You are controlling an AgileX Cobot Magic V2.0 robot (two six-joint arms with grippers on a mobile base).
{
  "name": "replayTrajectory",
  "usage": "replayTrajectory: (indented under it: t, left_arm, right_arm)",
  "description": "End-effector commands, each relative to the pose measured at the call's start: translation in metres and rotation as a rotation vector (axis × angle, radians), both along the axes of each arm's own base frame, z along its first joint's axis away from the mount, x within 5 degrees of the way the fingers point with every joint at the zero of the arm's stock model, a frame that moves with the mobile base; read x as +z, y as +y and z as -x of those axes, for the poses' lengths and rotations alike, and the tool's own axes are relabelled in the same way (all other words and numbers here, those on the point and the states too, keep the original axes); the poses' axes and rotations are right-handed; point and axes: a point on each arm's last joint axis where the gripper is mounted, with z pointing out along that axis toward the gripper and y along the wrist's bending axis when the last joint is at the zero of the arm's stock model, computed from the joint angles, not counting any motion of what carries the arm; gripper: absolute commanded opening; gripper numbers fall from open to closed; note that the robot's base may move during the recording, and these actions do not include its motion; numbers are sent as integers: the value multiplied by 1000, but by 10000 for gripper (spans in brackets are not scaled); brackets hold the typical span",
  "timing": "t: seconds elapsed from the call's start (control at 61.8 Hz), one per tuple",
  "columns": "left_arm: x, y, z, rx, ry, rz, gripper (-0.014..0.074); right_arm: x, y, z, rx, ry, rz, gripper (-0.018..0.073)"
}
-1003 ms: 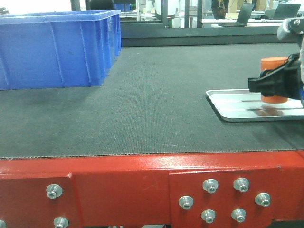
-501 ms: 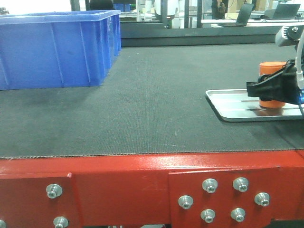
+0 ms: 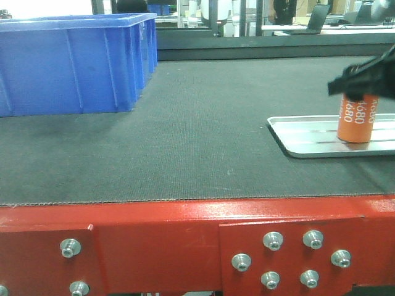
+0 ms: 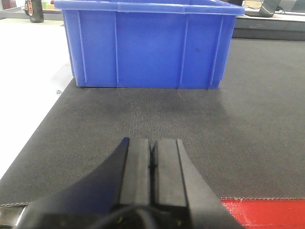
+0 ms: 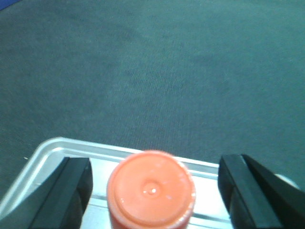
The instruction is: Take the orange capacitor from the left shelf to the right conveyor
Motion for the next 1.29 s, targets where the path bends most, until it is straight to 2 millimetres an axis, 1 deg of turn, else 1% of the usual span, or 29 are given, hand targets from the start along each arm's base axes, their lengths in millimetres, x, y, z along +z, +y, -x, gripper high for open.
replayTrajectory:
  t: [0.0, 0.129, 0.226, 0.34, 0.404, 0.501, 0.615, 0.76, 0.841, 0.922, 1.003, 1.278]
  left_arm:
    - [10, 0, 1, 0, -97, 14, -127]
    - [10, 0, 1, 0, -97, 14, -127]
    - [10, 0, 1, 0, -97, 14, -127]
    - [10, 0, 1, 0, -97, 14, -127]
    - [10, 0, 1, 0, -97, 14, -127]
    - [10, 0, 1, 0, -97, 14, -127]
    - [10, 0, 1, 0, -97, 14, -127]
    - [10, 0, 1, 0, -97, 14, -127]
    - [10, 0, 1, 0, -97, 14, -127]
    - [10, 0, 1, 0, -97, 14, -127]
    - [10, 0, 1, 0, -97, 14, -127]
    - [10, 0, 1, 0, -97, 14, -127]
  right_arm:
    - [45, -3, 12, -13, -115, -17, 629]
    - [81, -6, 41, -45, -94, -53, 629]
    - [102, -8, 63, -67, -88, -78, 621]
    - [124, -10, 92, -95, -90, -126, 571]
    - [133, -12, 111, -114, -82, -155, 512]
    - [142, -14, 135, -133, -66, -160, 407]
    - [152, -16, 166, -151, -62, -158, 256]
    - [155, -19, 201, -174, -42, -158, 56]
    - [156, -20, 217, -183, -35, -159, 57]
    - [156, -21, 228, -189, -33, -160, 57]
    - [155, -21, 234, -193, -28, -160, 57]
    - [154, -22, 235, -196, -12, -159, 57]
